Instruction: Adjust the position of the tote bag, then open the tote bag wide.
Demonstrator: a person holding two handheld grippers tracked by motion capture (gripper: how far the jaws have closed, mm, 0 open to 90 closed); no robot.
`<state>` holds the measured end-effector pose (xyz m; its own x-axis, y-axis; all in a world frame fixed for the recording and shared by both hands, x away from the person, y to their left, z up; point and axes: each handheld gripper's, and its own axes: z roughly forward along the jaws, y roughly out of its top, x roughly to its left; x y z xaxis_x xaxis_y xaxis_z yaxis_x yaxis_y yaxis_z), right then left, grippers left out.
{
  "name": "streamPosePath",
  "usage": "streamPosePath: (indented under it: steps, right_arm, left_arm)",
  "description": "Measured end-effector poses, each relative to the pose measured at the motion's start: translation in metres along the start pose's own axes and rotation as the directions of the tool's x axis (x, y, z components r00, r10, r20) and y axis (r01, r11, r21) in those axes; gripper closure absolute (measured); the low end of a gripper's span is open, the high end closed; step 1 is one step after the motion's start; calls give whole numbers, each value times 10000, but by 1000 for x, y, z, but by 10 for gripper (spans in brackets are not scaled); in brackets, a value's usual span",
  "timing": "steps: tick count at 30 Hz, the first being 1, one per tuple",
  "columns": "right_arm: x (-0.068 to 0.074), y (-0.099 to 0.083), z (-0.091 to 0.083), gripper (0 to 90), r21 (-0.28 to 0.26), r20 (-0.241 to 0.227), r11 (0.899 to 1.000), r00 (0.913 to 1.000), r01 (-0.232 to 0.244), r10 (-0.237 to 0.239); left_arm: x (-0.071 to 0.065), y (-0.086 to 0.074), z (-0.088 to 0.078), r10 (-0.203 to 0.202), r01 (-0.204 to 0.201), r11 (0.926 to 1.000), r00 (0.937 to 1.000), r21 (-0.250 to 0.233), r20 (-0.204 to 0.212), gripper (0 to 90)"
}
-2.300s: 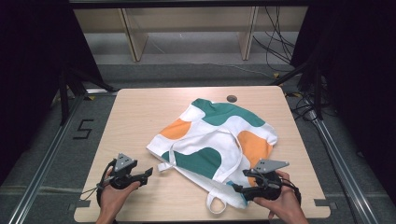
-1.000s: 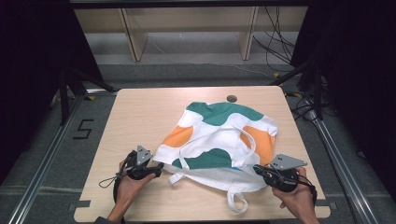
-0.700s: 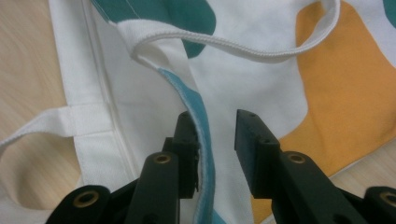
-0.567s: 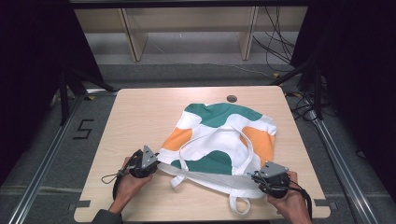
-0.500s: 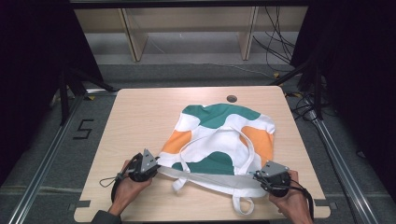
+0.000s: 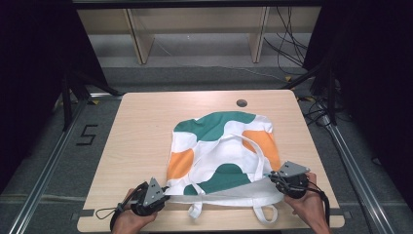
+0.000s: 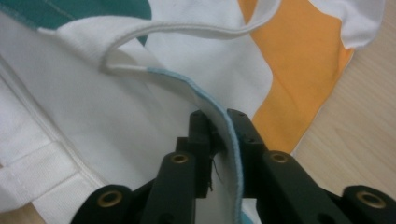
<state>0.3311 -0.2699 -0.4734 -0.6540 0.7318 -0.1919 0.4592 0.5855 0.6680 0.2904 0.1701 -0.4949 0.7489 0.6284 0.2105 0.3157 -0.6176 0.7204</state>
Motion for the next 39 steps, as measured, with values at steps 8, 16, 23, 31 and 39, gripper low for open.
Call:
streamPosePath:
  steps: [8,16,23,31,39]
  right_arm:
    - [-6,-10,-4,708,30,58,9980,9980,-624,624]
    - [-4,-13,-6,766,82,-43,9981,9982,-604,605]
    - [-6,-15,-7,748,62,-153,9973,9972,-736,737]
    - [-7,-21,-8,727,152,-198,9928,9927,-1190,1193]
    - [-10,-16,-16,867,-579,-173,9965,9980,-610,601]
  left_arm:
    - [10,3,1,-627,611,9972,9973,-438,-374,546]
    - [16,8,15,-670,660,9966,9975,-500,-201,537]
    - [14,10,18,-523,528,9976,9986,-451,114,786]
    - [15,11,13,-606,619,9965,9979,-569,229,801]
    - [14,16,1,-659,667,9926,9978,-1012,104,806]
